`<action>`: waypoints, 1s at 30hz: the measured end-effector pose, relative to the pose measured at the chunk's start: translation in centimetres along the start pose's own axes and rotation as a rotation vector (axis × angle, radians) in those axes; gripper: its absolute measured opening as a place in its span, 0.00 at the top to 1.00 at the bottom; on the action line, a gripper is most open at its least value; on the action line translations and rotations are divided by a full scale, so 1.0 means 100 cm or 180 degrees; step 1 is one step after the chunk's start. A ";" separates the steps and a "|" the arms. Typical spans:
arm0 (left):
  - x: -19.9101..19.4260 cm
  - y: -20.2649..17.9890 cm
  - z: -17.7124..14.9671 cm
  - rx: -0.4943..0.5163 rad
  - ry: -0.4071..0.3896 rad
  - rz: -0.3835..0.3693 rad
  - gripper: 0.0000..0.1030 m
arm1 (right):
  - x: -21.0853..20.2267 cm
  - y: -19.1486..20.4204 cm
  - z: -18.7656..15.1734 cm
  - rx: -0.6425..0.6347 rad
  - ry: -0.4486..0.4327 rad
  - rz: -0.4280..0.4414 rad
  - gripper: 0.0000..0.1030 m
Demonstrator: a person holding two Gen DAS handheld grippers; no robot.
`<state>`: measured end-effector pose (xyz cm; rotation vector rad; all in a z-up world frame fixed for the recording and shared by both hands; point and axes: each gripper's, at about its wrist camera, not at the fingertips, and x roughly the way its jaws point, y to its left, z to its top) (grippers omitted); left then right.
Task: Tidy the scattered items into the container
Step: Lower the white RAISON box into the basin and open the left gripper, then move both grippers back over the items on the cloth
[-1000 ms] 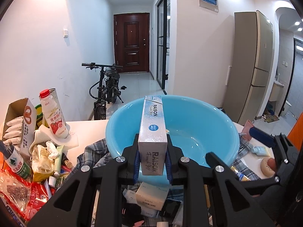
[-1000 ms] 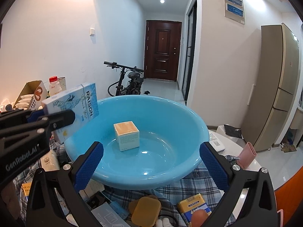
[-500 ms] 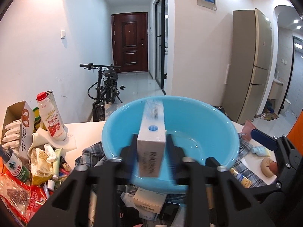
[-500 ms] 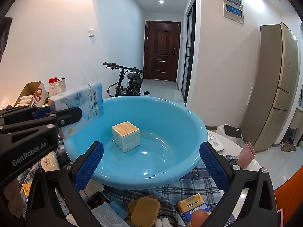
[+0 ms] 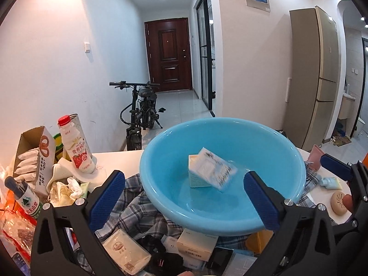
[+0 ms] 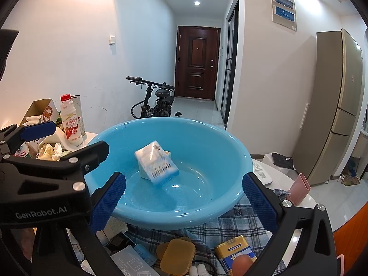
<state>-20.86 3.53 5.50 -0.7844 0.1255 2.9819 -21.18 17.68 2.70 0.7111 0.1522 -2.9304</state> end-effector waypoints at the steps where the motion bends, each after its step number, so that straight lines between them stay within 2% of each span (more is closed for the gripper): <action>1: -0.002 0.001 0.000 -0.0003 -0.0007 0.0010 0.00 | -0.001 0.001 0.000 -0.0005 -0.0005 -0.0016 0.00; 6: -0.014 0.013 -0.004 -0.0085 -0.0023 0.0080 0.00 | -0.007 0.007 0.002 -0.0044 -0.0050 0.0004 0.00; 13: -0.048 0.031 -0.015 -0.0144 -0.0083 0.0085 0.00 | -0.023 0.017 0.001 0.0079 -0.0025 0.0259 0.00; 24: -0.108 0.026 -0.045 -0.0020 -0.0246 0.0163 0.00 | -0.090 0.033 -0.020 -0.0135 -0.0145 0.0085 0.00; 30: -0.120 0.025 -0.064 0.0044 -0.0175 0.0006 0.00 | -0.112 0.019 -0.041 -0.0082 -0.0107 -0.0009 0.00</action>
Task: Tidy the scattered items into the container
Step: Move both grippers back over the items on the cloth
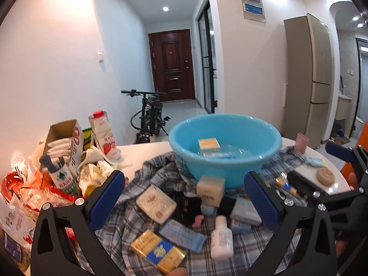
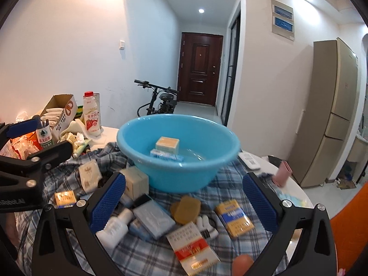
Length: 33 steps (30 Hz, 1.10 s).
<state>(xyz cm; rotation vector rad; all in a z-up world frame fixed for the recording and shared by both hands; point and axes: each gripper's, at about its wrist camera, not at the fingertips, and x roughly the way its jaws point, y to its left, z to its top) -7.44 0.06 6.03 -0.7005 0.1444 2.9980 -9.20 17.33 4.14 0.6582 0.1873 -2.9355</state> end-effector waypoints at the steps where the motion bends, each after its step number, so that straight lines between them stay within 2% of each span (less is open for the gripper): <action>1: -0.001 0.000 -0.005 0.0024 0.0025 -0.0012 0.00 | -0.002 -0.004 -0.003 0.0024 0.0014 -0.0005 0.00; 11: 0.013 0.026 -0.064 0.0031 0.0479 0.0035 0.00 | 0.002 -0.022 -0.035 0.0281 0.0200 0.0085 0.00; 18: 0.036 0.029 -0.105 0.0353 0.0848 0.0171 0.00 | 0.003 -0.018 -0.050 0.0268 0.0236 0.0096 0.00; 29: 0.069 0.039 -0.122 0.0555 0.1177 -0.0234 0.00 | 0.005 -0.008 -0.064 0.0220 0.0271 0.0151 0.00; 33: 0.080 0.040 -0.127 0.0576 0.1286 -0.0296 0.00 | 0.010 -0.008 -0.069 0.0233 0.0297 0.0178 0.00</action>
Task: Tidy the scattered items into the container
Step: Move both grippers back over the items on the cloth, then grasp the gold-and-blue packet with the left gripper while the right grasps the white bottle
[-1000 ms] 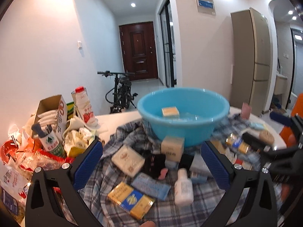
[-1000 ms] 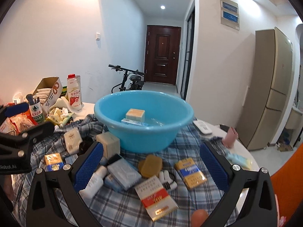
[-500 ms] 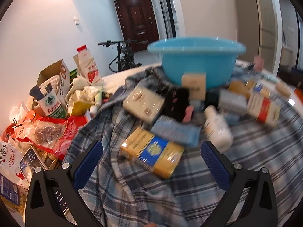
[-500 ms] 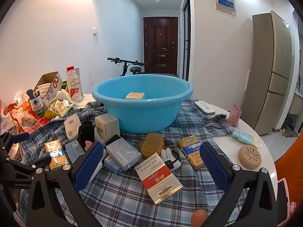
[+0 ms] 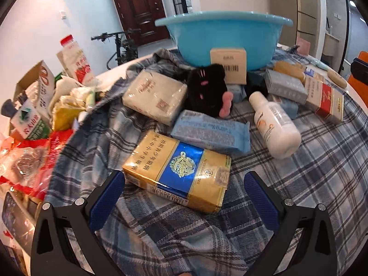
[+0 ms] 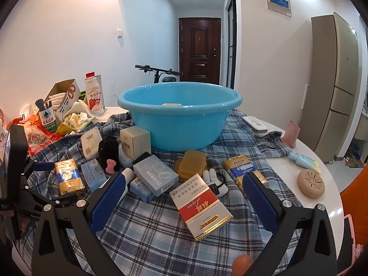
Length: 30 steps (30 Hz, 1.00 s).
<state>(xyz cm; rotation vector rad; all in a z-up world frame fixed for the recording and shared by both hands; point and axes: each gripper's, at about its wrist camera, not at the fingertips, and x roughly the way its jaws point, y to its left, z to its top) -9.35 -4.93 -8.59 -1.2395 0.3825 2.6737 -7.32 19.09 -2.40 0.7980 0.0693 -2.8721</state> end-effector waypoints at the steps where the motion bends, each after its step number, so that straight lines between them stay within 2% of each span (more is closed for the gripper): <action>1: 0.002 0.000 0.000 -0.0001 0.0012 0.0006 0.00 | 0.002 -0.001 -0.001 0.0007 0.0013 0.0010 0.00; 6: 0.004 0.000 0.001 -0.0030 -0.0022 -0.0059 0.01 | 0.013 -0.003 -0.006 0.0047 0.0085 0.0038 0.00; 7: 0.003 0.000 0.001 -0.0030 -0.0043 -0.0042 0.04 | 0.014 -0.004 -0.007 0.0061 0.0097 0.0045 0.00; 8: 0.002 0.000 0.001 -0.0028 -0.0058 -0.0029 0.11 | 0.016 -0.005 -0.008 0.0074 0.0111 0.0050 0.00; 14: -0.003 0.002 0.002 -0.0084 -0.0114 -0.0067 0.11 | 0.020 -0.005 -0.012 0.0097 0.0167 0.0050 0.00; 22: -0.029 0.005 0.001 -0.0176 -0.0359 -0.0026 0.11 | 0.016 -0.002 -0.018 0.0134 0.0205 0.0085 0.00; 25: -0.042 0.005 -0.001 -0.0197 -0.0455 0.0015 0.11 | 0.020 0.003 -0.021 0.0160 0.0284 0.0165 0.00; 30: -0.061 0.002 -0.004 -0.0187 -0.0592 0.0083 0.11 | 0.039 0.023 -0.025 0.0108 0.0546 0.0105 0.00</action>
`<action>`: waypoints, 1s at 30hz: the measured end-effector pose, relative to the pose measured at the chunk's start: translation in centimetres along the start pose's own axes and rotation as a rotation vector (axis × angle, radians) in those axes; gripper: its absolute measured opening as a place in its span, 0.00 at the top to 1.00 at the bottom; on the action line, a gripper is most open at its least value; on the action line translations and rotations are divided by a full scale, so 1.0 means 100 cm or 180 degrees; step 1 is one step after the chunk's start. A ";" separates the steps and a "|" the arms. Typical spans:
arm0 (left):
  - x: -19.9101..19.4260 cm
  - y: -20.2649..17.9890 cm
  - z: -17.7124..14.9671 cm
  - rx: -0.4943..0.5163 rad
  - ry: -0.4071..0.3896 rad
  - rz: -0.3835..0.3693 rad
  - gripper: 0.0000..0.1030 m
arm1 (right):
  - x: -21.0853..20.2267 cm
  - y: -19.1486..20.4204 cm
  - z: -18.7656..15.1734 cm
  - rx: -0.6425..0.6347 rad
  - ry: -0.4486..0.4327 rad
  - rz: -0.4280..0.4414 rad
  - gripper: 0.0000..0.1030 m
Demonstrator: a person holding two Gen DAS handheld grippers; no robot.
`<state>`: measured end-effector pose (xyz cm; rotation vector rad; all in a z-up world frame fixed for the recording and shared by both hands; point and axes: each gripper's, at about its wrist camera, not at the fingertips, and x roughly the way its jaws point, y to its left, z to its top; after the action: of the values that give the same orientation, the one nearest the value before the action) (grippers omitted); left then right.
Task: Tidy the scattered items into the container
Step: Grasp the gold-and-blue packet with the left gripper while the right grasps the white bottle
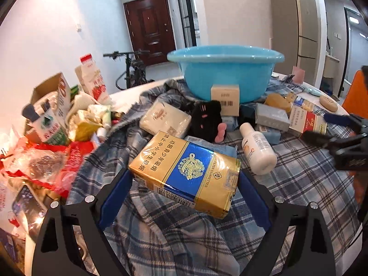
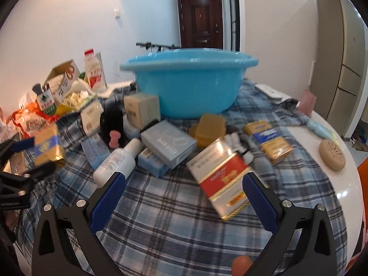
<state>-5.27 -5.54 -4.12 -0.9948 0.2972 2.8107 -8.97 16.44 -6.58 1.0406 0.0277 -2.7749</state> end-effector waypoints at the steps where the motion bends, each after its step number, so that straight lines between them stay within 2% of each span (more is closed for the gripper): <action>1: -0.003 -0.001 0.000 -0.0005 -0.0011 0.0002 0.11 | 0.005 0.006 0.000 -0.0024 0.0056 -0.0006 0.00; 3: -0.009 -0.001 0.000 -0.0059 -0.0017 -0.0022 0.11 | 0.013 0.017 0.001 -0.0063 0.0139 0.0008 0.00; 8: -0.023 -0.001 -0.002 -0.0104 -0.0147 -0.0011 0.11 | 0.027 0.048 0.004 -0.0093 0.0304 0.0256 0.00; 14: -0.031 0.009 -0.005 -0.0193 -0.0213 -0.0054 0.11 | 0.042 0.080 0.007 -0.0239 0.0418 0.0279 0.00; 19: -0.032 0.016 -0.010 -0.0258 -0.0207 -0.0080 0.11 | 0.052 0.085 0.008 -0.0172 0.0464 0.0267 0.00; 21: -0.031 0.017 -0.011 -0.0264 -0.0204 -0.0087 0.11 | 0.055 0.085 0.008 -0.0138 0.0479 0.0265 0.03; 23: -0.031 0.018 -0.012 -0.0277 -0.0208 -0.0103 0.11 | 0.059 0.084 0.007 -0.0117 0.0531 0.0272 0.18; 28: -0.030 0.019 -0.011 -0.0305 -0.0219 -0.0145 0.11 | 0.067 0.084 0.003 -0.0114 0.0597 0.0274 0.40; 29: -0.030 0.018 -0.010 -0.0303 -0.0221 -0.0150 0.11 | 0.067 0.084 0.003 -0.0115 0.0579 0.0270 0.49; 30: -0.030 0.017 -0.010 -0.0298 -0.0221 -0.0150 0.11 | 0.066 0.084 0.004 -0.0113 0.0576 0.0289 0.52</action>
<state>-2.72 -7.67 -2.79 -0.9070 0.1334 2.8319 -12.66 7.11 -10.24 1.2481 0.0519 -2.5825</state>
